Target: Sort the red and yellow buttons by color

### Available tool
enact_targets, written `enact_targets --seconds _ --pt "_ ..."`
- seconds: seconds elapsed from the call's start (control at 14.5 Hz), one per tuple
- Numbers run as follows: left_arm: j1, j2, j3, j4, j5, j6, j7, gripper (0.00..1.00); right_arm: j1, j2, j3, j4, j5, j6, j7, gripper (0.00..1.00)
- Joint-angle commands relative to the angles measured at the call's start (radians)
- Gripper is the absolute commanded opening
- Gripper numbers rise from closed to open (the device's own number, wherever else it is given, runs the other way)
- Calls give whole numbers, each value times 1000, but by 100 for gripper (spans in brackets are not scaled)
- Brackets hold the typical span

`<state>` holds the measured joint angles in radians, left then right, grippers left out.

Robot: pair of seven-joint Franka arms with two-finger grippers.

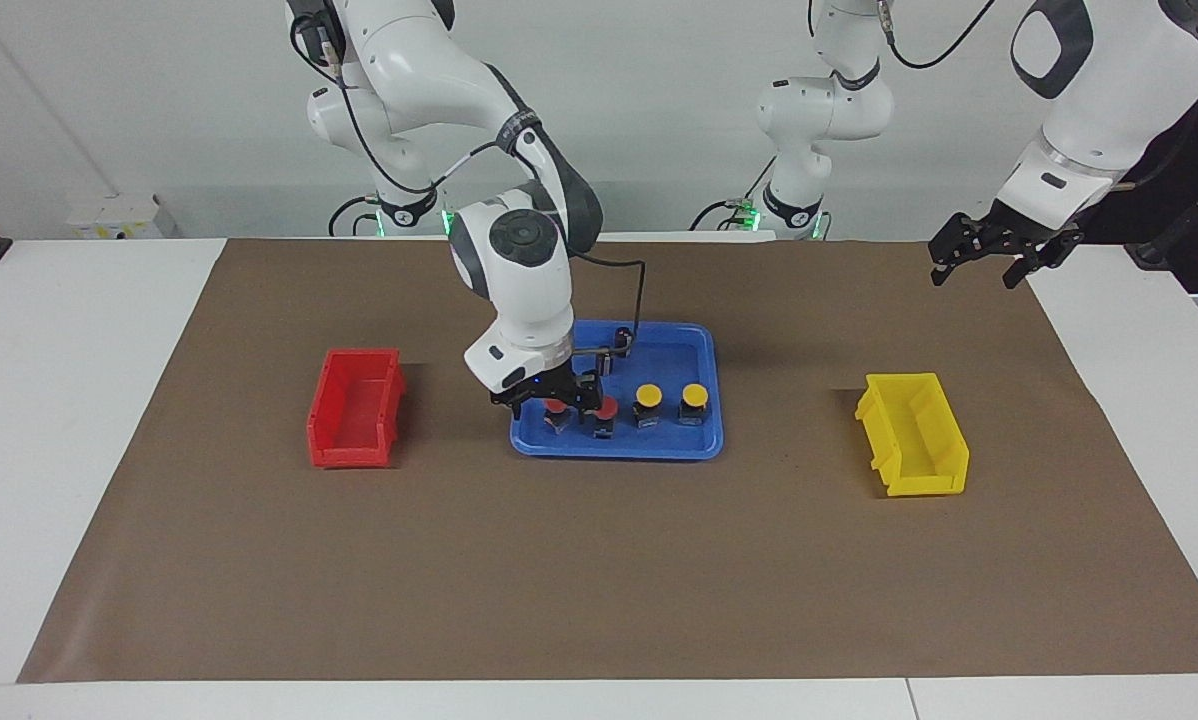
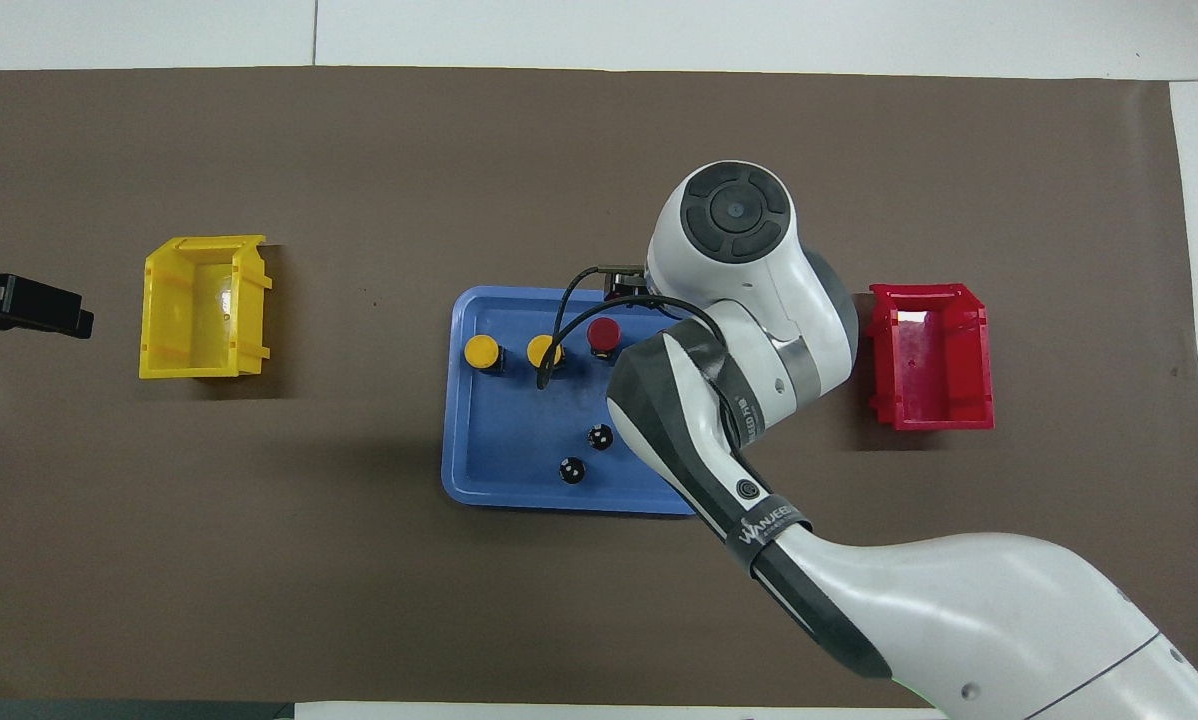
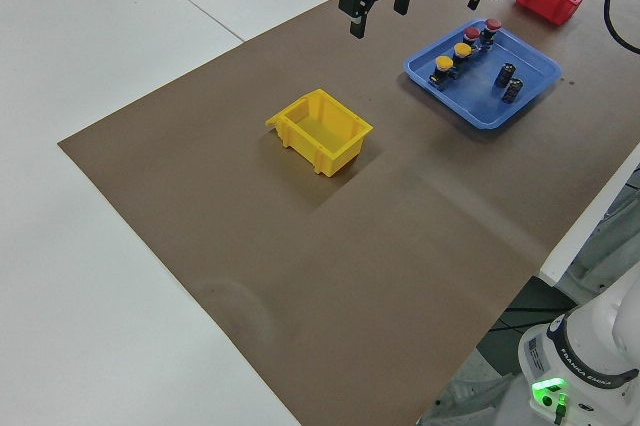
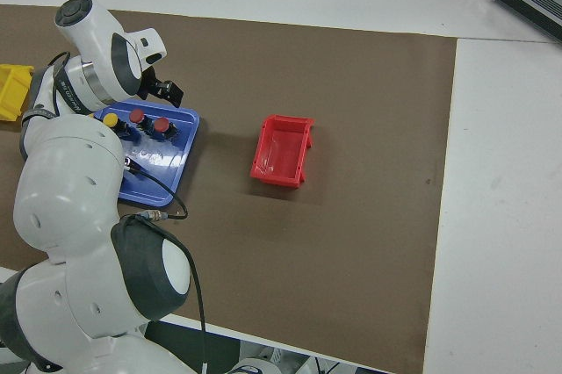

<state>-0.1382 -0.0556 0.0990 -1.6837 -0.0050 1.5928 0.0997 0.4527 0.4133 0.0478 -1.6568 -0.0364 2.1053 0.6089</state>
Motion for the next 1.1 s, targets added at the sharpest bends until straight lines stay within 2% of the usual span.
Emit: enact_targets --seconds 0.0,0.14,0.55,0.76,1.03 --pt "17 -30 -8 -42 23 0 -3 100 9 -36 0 -79 -22 57 15 85" --pt "6 -36 -10 -47 23 -2 -12 100 11 -47 0 -119 -22 82 9 82" --pt "3 -38 -13 -62 19 19 -18 100 12 -60 0 -147 -22 82 2 73" --pt "-1 -50 -21 -99 17 81 -92 100 18 -64 1 -162 -22 76 0 71" --pt "-43 -58 -24 -126 16 128 -141 100 20 -68 1 -167 -20 75 0 59"
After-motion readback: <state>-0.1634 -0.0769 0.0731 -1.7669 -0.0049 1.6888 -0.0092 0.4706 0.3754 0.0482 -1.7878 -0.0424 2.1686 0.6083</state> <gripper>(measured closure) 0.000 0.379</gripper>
